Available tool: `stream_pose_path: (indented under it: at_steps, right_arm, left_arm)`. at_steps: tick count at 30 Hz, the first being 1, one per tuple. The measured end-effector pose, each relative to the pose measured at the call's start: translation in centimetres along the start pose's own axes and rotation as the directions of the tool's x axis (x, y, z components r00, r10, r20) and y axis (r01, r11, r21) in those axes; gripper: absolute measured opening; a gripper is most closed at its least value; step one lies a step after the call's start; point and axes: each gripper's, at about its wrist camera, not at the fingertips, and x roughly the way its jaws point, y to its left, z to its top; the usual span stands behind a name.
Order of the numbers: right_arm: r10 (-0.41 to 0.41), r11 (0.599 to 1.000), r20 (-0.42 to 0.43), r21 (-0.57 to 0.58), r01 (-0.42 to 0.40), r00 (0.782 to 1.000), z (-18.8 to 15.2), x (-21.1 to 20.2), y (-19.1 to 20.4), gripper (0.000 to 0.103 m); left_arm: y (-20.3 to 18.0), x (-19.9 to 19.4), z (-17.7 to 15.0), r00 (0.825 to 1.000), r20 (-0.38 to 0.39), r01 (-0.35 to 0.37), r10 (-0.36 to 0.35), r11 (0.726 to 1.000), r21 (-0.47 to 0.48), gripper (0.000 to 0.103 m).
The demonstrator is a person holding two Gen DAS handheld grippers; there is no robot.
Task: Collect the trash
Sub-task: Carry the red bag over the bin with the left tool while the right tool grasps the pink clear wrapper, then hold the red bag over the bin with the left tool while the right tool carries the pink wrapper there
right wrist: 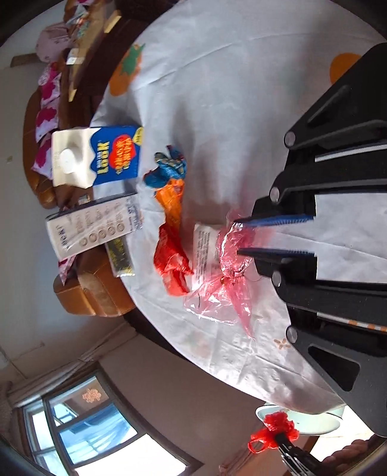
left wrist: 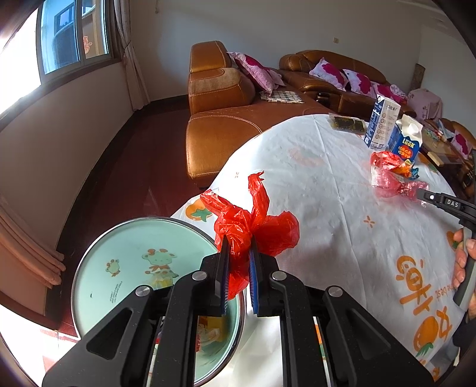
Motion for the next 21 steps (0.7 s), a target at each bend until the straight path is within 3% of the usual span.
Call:
stream_pose_path:
  at_steps: [9, 21]
  right_arm:
    - [-0.003, 0.969, 0.092, -0.247, 0.026, 0.996, 0.2, -3.1, 5.0, 0.010]
    - [0.014, 0.916, 0.102, -0.400, 0.028, 0.995, 0.0, -2.0, 10.7, 0.009]
  left_arm:
    - [1.2, -1.6, -0.5, 0.998, 0.023, -0.052, 0.052, 0.999, 0.009, 0.011]
    - [2.8, -3.0, -1.2, 0.989, 0.035, -0.144, 0.143, 0.989, 0.025, 0.011]
